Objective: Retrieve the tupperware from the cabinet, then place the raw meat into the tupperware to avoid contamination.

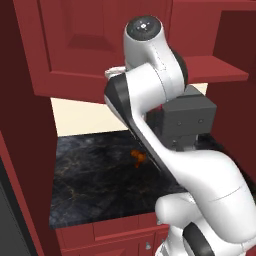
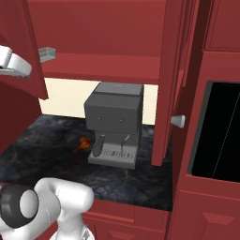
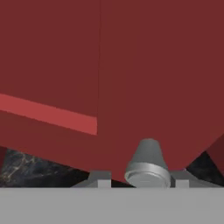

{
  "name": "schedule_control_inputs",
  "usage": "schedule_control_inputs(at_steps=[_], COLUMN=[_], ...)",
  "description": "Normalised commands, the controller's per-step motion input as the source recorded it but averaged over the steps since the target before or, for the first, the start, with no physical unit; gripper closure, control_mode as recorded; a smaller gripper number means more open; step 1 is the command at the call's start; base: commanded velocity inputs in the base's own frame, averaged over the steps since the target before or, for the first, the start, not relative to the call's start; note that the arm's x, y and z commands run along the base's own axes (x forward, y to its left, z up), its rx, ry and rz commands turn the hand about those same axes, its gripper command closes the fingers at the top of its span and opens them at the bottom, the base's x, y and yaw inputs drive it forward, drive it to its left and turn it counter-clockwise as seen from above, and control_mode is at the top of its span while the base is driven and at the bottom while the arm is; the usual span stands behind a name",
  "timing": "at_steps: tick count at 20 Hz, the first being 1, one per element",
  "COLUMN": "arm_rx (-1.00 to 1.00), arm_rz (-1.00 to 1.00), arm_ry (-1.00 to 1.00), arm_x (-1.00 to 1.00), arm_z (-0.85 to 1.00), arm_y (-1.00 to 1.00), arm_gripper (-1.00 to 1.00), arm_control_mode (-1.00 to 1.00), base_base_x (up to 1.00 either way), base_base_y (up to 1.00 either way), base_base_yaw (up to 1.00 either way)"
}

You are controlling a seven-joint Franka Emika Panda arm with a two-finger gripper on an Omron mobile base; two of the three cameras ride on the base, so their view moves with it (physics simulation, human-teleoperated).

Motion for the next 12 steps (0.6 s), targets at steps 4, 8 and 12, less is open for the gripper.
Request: schedule_control_inputs(at_steps=[4,8,12], arm_rx=[-0.06,-0.08,-0.09], arm_rz=[0.00,-0.06,-0.10], arm_ry=[-0.05,0.01,0.00], arm_x=[-0.74,-0.33,-0.32], arm_z=[0.00,-0.01,0.00], arm_y=[0.29,0.41,0.49], arm_gripper=[1.00,1.00,1.00], arm_control_mode=[-1.00,-1.00,-1.00], base_base_x=[0.00,0.00,0.00], base_base_y=[0.00,0.00,0.00], base_base_yaw=[0.00,0.00,0.00])
